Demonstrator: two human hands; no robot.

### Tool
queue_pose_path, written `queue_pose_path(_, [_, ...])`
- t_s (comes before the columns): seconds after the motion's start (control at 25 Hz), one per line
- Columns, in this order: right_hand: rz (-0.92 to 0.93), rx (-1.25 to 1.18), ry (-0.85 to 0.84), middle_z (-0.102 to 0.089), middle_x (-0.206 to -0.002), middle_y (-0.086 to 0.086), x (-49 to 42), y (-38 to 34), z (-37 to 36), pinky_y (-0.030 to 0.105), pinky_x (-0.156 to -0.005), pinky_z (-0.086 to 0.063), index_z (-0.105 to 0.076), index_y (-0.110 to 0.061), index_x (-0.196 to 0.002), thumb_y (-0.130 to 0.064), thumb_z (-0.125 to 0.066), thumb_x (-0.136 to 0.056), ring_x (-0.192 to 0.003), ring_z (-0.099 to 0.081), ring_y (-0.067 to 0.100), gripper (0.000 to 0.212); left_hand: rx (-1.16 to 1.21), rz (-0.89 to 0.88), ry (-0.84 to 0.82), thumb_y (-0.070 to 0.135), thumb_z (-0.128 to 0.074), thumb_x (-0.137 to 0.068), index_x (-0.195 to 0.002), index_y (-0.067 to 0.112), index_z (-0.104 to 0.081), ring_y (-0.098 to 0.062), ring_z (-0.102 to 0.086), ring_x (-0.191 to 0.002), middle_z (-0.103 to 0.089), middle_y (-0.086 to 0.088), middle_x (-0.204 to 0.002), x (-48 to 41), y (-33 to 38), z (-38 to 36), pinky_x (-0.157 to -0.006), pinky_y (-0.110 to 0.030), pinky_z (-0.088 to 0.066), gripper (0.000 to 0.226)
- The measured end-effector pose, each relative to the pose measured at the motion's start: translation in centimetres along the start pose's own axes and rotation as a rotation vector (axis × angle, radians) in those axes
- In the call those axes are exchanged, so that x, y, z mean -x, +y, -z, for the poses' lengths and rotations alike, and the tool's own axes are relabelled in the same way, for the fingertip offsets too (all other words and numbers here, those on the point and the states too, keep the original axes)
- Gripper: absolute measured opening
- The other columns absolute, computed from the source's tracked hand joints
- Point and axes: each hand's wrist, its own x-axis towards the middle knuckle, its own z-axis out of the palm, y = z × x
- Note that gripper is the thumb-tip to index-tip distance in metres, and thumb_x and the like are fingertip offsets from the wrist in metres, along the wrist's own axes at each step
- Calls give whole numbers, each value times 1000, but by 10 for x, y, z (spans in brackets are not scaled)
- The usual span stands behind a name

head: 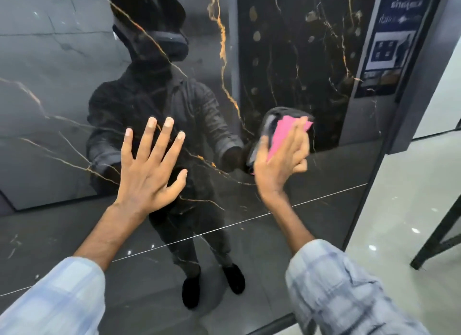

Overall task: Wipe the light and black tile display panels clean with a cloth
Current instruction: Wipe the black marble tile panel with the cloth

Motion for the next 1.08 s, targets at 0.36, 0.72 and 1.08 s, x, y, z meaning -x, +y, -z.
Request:
queue_pose_path(0.36, [173,80,-212,-17,-170,-5,61,75,7,48,-102,-28,-19,-25,-162,-53,-55,-88,-150,-28,30,87,46,-17,28,42,-58,-96,-161,11,-36,-39,-15,-159,-22,-16,-171,3,-4,-6,-127,-62,-5,76])
queue_pose_path(0.72, [132,-3,-236,-18,-169,7,91,-21,-4,45,-100,-23,-21,-14,-161,-50,-52,-93,-147,-29,38,83,-4,-3,90,45,-57,-94,-162,13,-36,-38,-18,-159,-27,-15,-170,6,-1,-15,-126,-62,-11,77])
queue_pose_path(1.08, [-583,-180,-98,-15,-171,1,105,91,-4,64,-115,-23,-10,-20,-163,-62,-46,-92,-146,-25,31,90,-81,-5,82,45,-58,-92,-162,13,-36,-36,-14,-160,-24,-14,-170,9,1,-18,-126,-62,-10,80])
